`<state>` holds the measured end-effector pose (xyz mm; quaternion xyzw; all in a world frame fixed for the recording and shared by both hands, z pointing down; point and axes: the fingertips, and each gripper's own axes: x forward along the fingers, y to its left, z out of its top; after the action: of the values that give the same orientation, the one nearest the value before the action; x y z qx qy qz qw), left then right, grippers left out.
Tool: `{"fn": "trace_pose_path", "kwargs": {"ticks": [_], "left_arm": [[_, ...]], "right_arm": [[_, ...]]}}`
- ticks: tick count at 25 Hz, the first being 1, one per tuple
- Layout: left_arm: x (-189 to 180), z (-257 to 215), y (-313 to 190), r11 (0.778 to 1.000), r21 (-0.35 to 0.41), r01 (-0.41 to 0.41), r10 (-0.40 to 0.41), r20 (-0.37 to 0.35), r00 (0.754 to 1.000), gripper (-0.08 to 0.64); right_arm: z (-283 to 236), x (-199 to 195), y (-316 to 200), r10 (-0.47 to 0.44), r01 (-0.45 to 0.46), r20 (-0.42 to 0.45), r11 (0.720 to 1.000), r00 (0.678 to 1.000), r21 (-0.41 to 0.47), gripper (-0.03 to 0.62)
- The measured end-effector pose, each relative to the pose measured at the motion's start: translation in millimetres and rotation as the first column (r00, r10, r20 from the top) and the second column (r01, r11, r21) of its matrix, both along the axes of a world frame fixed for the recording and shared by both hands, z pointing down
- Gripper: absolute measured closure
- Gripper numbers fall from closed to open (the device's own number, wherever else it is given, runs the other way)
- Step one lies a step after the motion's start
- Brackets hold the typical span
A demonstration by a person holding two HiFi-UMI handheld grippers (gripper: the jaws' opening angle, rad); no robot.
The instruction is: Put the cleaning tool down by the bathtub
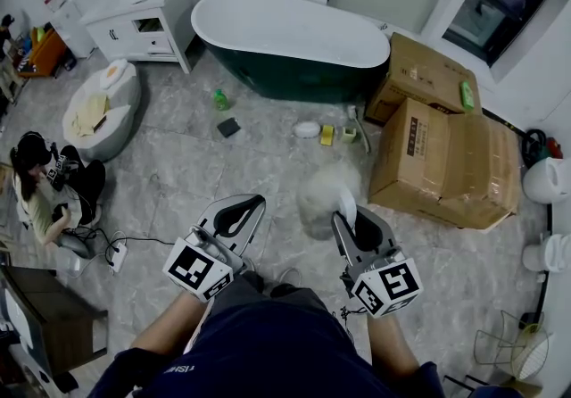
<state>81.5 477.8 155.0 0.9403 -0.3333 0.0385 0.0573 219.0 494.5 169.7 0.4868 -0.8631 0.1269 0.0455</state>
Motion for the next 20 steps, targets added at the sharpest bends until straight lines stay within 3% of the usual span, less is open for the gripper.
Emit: {"fn": "trace_pose_path", "kwargs": {"ticks": [9, 20], "left_arm": [[16, 2, 9, 1.000, -0.002, 0.028, -0.028, 0.012, 1.000, 0.523], [21, 4, -22, 0.999, -0.001, 0.045, -0.045, -0.001, 0.999, 0.523]], "right_arm": [[8, 23, 5, -0.013, 0.013, 0.010, 1.000, 1.000, -0.010, 0.497], [16, 30, -22, -0.028, 0.028, 0.006, 0.999, 1.000, -0.027, 0.497]]}}
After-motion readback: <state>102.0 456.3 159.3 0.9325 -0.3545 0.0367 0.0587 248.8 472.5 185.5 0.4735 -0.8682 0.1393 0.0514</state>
